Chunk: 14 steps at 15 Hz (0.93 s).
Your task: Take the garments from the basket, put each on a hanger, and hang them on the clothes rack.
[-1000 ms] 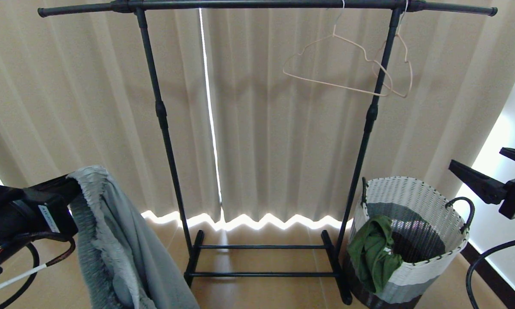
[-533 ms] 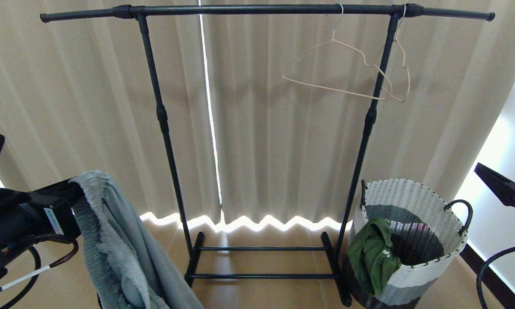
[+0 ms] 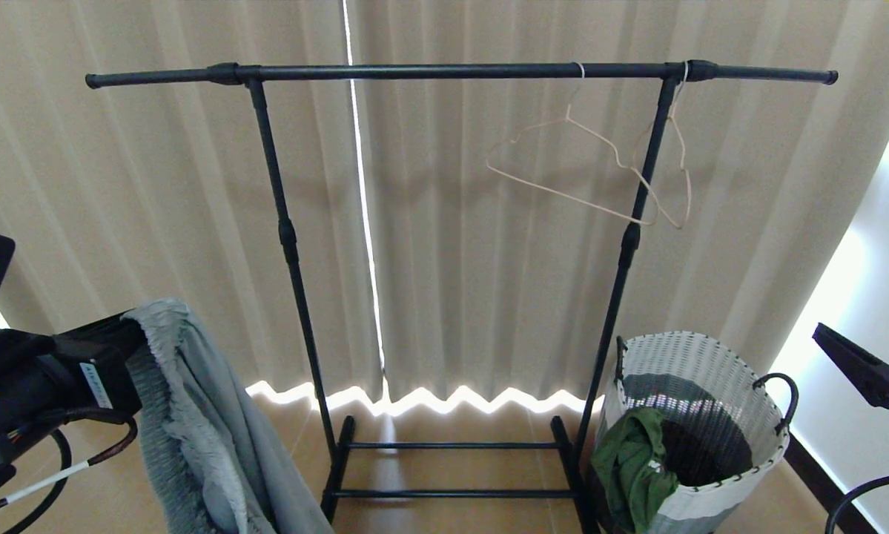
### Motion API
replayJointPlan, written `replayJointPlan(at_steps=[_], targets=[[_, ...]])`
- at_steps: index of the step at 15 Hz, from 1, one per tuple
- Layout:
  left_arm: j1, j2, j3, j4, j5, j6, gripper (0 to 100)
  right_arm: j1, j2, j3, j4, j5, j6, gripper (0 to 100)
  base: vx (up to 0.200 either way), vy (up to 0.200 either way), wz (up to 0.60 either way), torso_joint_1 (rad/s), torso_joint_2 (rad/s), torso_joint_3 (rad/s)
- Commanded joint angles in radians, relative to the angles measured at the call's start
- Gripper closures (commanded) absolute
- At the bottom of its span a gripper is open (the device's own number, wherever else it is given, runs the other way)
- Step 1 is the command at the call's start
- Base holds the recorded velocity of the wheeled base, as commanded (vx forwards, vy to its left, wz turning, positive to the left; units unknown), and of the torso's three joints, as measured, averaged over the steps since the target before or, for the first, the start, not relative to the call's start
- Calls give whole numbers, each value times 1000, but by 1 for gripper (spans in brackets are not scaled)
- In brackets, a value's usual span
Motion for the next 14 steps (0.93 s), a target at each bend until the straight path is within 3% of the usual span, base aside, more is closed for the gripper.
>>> replayJointPlan(at_steps=[1,5,14], targets=[[1,4,2,0,1,-1,100,0,-23,5,-2,2,-31,0,0,0,0,163,-481,-320],[0,0,2,0,-1,1,100,0,-9,-7,-2,2,-52,0,0,0,0,93,-261,-162],[9,-2,0,-2,-1,4,100,-1,-12,7,-3,-3,-50,0,0,0,0,3,-6,-6]])
